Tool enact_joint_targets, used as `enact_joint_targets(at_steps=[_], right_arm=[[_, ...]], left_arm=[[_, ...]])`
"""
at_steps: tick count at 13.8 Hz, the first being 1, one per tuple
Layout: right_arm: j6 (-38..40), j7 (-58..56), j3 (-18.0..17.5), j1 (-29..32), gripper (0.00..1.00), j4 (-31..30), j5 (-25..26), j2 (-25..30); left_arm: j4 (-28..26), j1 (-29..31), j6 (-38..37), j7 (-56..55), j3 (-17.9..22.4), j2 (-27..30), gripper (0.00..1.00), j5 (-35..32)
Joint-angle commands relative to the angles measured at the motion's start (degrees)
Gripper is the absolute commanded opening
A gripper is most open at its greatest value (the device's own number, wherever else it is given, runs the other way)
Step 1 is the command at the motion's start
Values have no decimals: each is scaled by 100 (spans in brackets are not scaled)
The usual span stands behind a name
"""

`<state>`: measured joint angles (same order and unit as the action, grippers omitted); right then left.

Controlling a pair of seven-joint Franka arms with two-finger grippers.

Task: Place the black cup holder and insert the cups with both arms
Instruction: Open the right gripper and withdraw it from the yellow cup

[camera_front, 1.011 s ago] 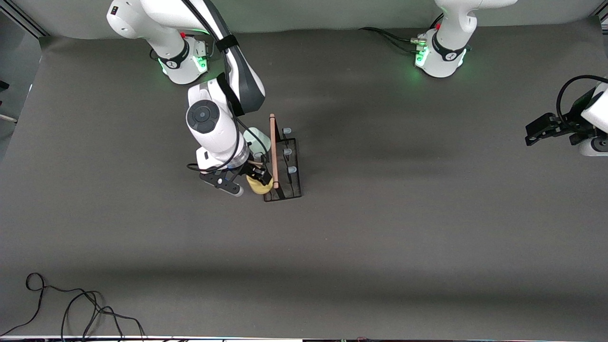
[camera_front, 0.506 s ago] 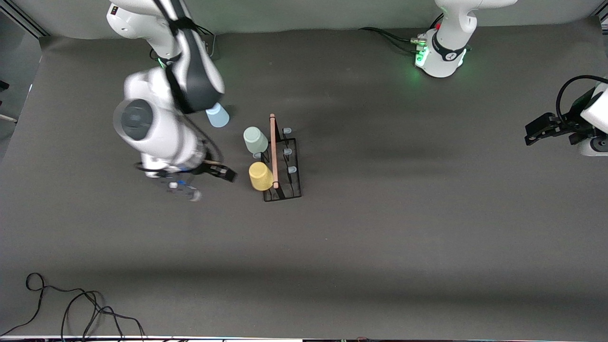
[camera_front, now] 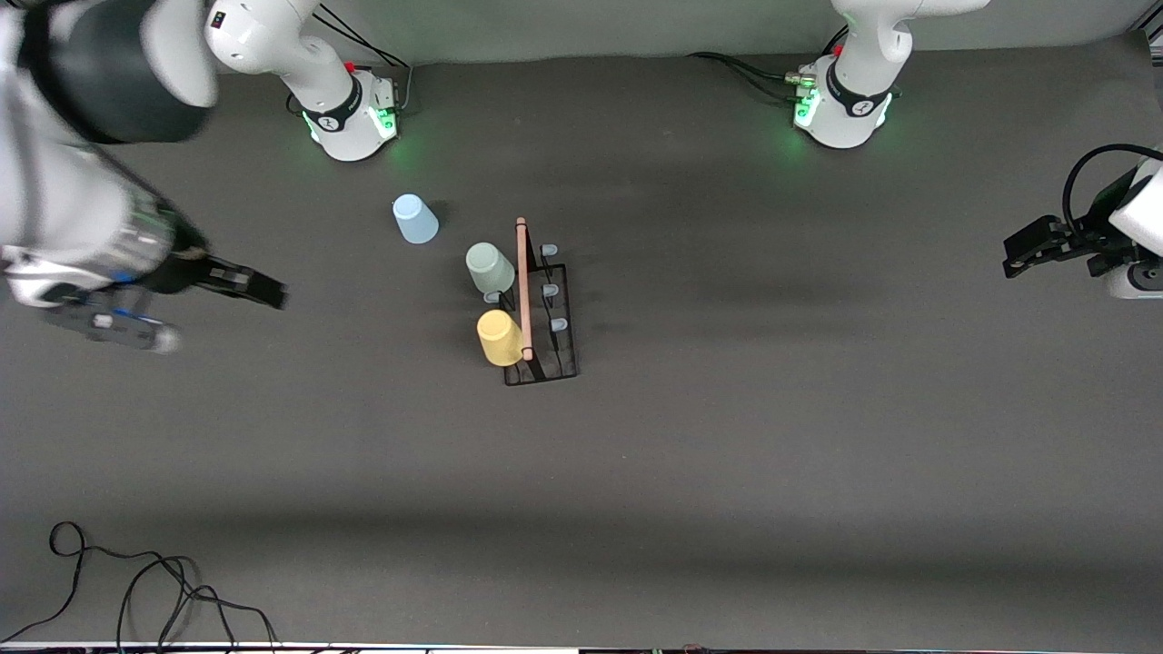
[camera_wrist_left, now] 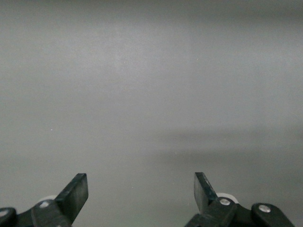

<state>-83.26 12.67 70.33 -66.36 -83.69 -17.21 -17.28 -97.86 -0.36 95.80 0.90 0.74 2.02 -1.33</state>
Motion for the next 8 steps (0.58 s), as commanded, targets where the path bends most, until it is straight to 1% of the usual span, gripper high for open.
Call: enact_joint_targets(at_steps=[1, 3, 6, 7, 8], right_arm=[[188, -772, 419, 18, 100, 98, 121, -4], [188, -845, 499, 44, 100, 142, 138, -13], [188, -854, 499, 70, 100, 125, 138, -13], [188, -845, 482, 105, 100, 134, 138, -47], [196, -845, 334, 358, 100, 142, 147, -30]], left_arm=[[47, -61, -96, 15, 32, 17, 100, -25], [65, -61, -192, 15, 32, 26, 100, -25], [109, -70, -228, -55, -21, 35, 100, -25], [135, -61, -315, -73, -56, 26, 100, 10], [153, -61, -351, -64, -56, 26, 100, 28]])
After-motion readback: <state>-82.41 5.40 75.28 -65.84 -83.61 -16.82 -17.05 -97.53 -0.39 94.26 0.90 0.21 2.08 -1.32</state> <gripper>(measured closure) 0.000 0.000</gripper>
